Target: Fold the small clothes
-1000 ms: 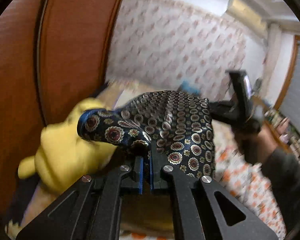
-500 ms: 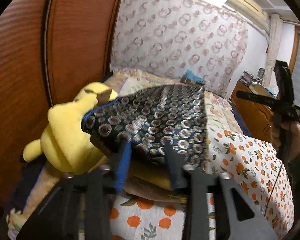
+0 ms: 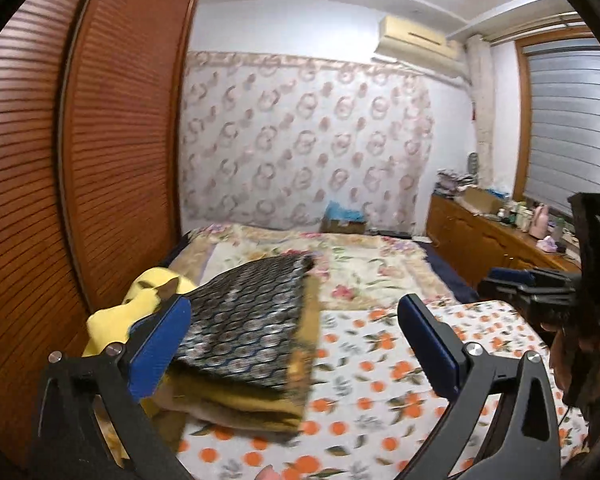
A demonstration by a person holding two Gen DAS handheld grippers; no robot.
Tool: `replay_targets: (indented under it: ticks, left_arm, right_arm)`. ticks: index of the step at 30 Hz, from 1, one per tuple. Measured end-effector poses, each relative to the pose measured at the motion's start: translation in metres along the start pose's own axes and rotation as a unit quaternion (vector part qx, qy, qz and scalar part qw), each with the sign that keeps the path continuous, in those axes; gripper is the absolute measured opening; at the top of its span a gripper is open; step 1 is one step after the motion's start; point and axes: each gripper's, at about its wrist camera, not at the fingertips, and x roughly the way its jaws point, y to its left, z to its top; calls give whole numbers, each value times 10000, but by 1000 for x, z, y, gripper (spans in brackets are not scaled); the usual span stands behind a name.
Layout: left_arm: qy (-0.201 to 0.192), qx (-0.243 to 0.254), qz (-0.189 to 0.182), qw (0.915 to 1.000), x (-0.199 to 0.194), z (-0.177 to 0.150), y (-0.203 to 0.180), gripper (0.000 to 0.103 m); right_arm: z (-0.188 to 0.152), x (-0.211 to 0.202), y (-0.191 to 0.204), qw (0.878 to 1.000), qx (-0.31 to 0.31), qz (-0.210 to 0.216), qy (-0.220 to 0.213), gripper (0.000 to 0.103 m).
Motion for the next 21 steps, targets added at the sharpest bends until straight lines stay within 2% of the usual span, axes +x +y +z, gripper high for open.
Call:
replay_targets:
  ticks: [6,11,17,19,21]
  left_arm:
    - [-95,140,-284,9995,-14,4,-44,103]
    - [-39,350,-404,9986,-24,2,-77,103]
    - [-12,464,-248,9986,-32,-2,-96,103]
    - [4,474,-184,9987,-33,-3,-99,103]
    - [25,469,-205,9987,-34,-4,-102,103]
  right_arm:
    - [-16,-84,11,9967,204,-653,-439,60]
    - [-39,-135,13,9918,388,-1075,-564,60]
    - [-56,-160,33,9891,479,-1249,-618,60]
    - [-51,-146,40,9888,469,-1274,-624,60]
    - [-52,-149,46,9883,493,-1285,-651,60]
